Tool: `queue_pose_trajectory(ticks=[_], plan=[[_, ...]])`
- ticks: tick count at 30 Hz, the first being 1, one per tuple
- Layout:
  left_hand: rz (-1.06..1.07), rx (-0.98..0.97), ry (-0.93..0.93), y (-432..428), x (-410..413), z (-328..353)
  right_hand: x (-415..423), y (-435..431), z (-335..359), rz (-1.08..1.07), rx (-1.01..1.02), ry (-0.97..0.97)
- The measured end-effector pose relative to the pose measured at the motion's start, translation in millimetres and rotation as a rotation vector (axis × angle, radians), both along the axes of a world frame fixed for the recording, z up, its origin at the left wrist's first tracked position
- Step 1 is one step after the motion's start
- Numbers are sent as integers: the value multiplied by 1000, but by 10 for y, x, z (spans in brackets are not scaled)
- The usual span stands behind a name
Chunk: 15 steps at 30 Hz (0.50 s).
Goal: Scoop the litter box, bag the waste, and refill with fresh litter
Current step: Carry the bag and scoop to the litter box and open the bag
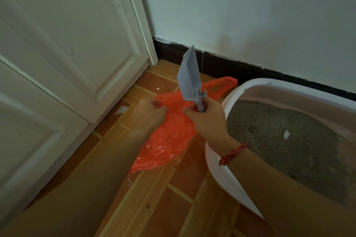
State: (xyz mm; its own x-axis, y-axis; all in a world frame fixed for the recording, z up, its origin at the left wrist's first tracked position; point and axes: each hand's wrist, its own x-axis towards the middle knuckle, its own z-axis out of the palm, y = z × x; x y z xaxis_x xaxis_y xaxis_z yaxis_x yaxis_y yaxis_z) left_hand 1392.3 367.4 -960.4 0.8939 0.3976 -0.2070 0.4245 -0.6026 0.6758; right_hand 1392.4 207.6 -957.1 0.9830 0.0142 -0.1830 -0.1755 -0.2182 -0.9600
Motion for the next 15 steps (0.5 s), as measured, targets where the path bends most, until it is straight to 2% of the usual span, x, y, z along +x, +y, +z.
queue_pose_trajectory(ticks=[4,7,10,13,15], plan=[[174,-67,-95,131,190,102,-335,59,5,-23,136,113],[250,-45,-205,168,261,173,-552,76,-10,96,202,155],[217,-3,-235,116,218,174,-555,-19,27,124,121,147],[195,10,-237,97,151,172,-367,-174,103,-69,207,86],[166,39,-248,89,136,192,-223,-281,206,-221,187,-17]])
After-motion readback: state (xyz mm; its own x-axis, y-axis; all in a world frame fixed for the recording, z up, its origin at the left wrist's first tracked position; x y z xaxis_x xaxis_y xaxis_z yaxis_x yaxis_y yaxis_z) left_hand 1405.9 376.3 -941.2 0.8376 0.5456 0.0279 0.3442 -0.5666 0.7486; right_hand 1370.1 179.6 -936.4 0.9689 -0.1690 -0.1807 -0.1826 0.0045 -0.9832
